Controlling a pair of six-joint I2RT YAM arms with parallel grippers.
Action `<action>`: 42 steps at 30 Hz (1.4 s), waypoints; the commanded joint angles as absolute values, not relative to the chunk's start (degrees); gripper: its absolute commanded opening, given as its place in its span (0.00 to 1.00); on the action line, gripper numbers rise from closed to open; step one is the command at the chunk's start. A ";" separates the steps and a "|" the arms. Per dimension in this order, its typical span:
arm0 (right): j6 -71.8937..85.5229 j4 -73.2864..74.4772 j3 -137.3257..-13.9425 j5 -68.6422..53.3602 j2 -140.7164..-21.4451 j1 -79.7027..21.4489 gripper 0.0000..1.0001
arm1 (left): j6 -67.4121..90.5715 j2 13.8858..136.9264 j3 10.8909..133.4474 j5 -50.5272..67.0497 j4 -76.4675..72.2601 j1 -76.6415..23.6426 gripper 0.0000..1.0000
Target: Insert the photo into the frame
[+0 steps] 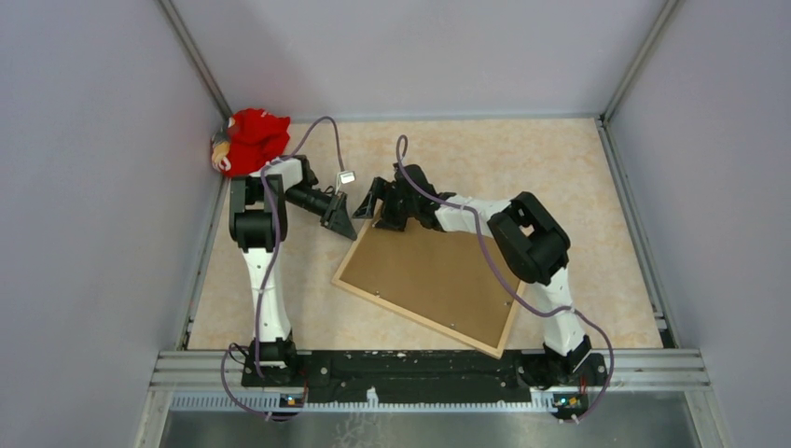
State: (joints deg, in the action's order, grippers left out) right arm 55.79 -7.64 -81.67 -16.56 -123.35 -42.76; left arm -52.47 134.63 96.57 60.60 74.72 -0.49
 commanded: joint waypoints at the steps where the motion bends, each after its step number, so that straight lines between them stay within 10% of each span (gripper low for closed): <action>1: 56.22 -8.13 -83.70 -14.06 -125.32 -43.71 0.81 | -54.09 133.86 95.50 59.96 72.25 -1.77 0.15; 42: 38.92 4.74 -82.55 -3.28 -111.74 -35.58 0.88 | -54.40 133.15 97.21 59.57 73.52 -1.15 0.13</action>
